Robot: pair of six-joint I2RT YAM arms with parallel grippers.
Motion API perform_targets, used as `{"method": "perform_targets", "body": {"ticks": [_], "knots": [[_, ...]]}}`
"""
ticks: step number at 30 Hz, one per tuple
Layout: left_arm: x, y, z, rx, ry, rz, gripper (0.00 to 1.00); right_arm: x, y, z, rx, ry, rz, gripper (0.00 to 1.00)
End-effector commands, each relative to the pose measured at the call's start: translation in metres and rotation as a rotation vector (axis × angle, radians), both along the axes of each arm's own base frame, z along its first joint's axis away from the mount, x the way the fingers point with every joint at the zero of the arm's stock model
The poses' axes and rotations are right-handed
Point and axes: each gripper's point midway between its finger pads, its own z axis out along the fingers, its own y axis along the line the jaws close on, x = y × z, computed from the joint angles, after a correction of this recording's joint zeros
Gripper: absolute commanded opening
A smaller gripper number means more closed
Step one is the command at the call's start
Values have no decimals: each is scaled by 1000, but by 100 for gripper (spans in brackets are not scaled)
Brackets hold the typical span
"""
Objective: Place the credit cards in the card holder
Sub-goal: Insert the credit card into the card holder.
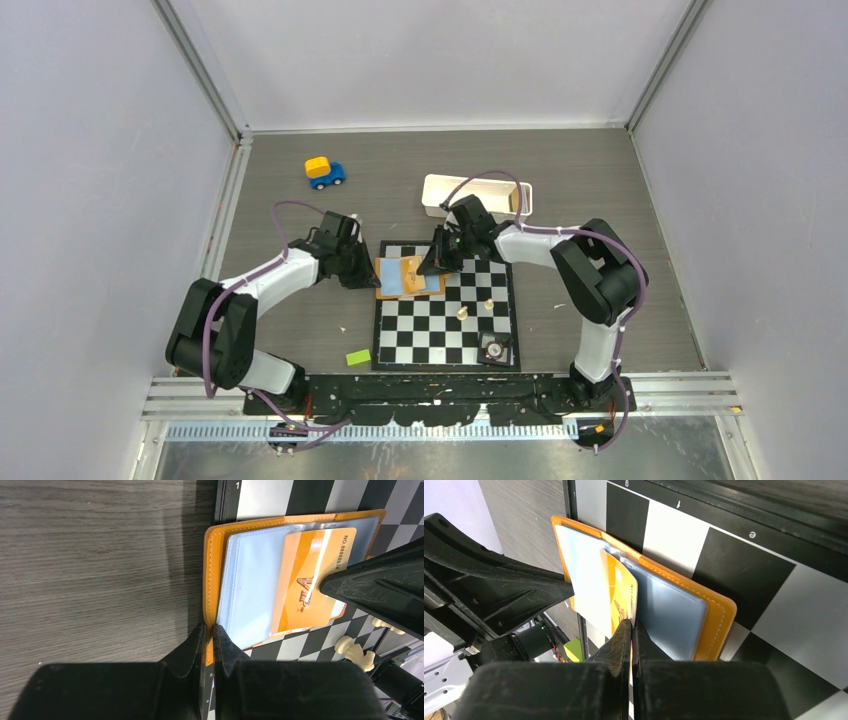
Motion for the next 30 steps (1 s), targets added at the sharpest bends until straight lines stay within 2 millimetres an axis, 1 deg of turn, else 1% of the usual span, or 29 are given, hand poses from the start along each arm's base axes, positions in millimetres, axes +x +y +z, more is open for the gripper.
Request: {"method": "perform_targets", "body": {"ticks": [1,3,7,16,18,21,25,30], "knots": [[3,2,-7,19,-2,1,8,-6,-4,-35,-83,26,-39,1],[3,2,-7,19,0,1,8,-1,0,-33,-70,5,-48,1],[3,3,-7,23,-1,2,8,0,3,-35,-67,2,-43,1],[4,1,-8,16,-2,2,8,-18,12,-42,-74,38,-4,0],[4,0,-8,14,-1,0,7,-19,14,-42,-84,37,-4,2],[4,1,-8,15,-2,3,0,-19,10,-40,-116,33,-12,6],[2,2,-8,16,-1,5,0,-16,2,-30,-158,-1,-16,15],[2,2,-8,15,-3,10,0,-15,-6,-16,-193,-35,-24,32]]}}
